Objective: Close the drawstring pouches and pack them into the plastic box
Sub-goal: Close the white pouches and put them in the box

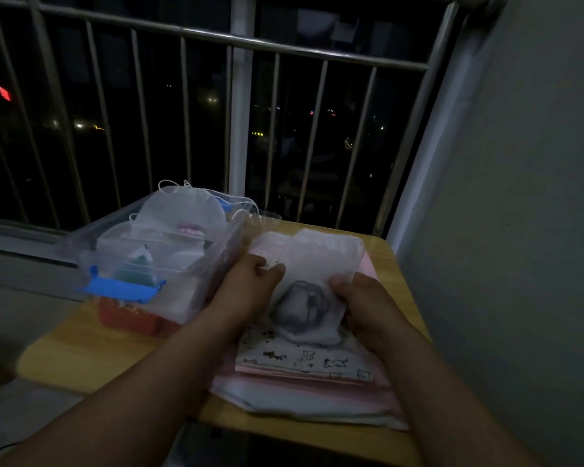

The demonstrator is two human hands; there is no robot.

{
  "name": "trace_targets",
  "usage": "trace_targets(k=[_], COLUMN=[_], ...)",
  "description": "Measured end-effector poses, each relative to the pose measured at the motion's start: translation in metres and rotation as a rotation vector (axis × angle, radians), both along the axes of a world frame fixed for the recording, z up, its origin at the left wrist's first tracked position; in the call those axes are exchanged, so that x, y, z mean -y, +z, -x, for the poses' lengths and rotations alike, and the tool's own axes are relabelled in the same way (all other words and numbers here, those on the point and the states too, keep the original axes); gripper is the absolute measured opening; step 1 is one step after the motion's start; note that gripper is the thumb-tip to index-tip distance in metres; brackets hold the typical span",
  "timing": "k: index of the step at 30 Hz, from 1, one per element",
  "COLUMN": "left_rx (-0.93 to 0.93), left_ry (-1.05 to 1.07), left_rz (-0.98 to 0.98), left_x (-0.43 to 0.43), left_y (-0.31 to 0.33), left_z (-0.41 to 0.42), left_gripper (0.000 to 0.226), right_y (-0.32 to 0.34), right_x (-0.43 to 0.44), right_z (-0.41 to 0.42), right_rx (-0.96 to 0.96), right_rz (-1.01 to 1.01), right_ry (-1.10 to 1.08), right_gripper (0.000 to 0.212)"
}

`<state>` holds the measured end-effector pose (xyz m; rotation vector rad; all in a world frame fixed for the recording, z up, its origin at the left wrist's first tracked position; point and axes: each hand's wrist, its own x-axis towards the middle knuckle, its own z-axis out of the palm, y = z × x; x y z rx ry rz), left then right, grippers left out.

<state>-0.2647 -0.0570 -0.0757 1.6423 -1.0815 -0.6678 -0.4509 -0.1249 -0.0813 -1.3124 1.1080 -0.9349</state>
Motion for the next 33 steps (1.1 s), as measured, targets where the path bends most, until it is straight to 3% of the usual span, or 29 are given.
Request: trace_targets(k=[3,6,10,13,17,21,25,28,33], left_rx=[-0.302,-0.498,-0.357,-0.453,-0.66,-0.633,-0.543,-0.581,-0.553], left_ry=[-0.13,-0.226,-0.212,-0.236,-0.227,-0.219,-0.248,-0.214,-0.233], left_rz=[0.022,-0.007,-0.125,-0.184,-0.152,-0.139,-0.131,-0.08,-0.055], left_x=[0.0,0.001,-0.001,-0.003,0.0,0.0,-0.003,-0.001,-0.001], left_y=[0.007,0.009,0.005,0.007,0.005,0.008,0.005,0.002,-0.004], left_z=[-0.002,0.0,0.006,0.008,0.01,0.003,0.004,0.009,0.014], left_gripper=[0.057,0.045,0.014,0.012,0.023,0.012,0.023,0.036,0.028], right_y=[0.01,0.014,0.009,0.004,0.011,0.024,0.012,0.005,0.007], right_x=[-0.005,-0.009,-0.011,-0.007,-0.011,-0.015,-0.015,-0.017,-0.022], right_z=[0.009,0.023,0.028,0.028,0.031,0.033,0.02,0.021,0.02], right_rx=[0.286,0.27,0.215,0.175,0.131,0.152,0.183,0.113,0.222], right_rz=[-0.16,-0.23,-0.221,-0.17,-0.304,-0.409,-0.256,-0.168,-0.235], right_ry=[0.049,0.139,0.133,0.032,0.118,0.268,0.135,0.094,0.019], right_gripper=[0.02,0.023,0.029,0.027,0.031,0.04,0.03,0.023,0.029])
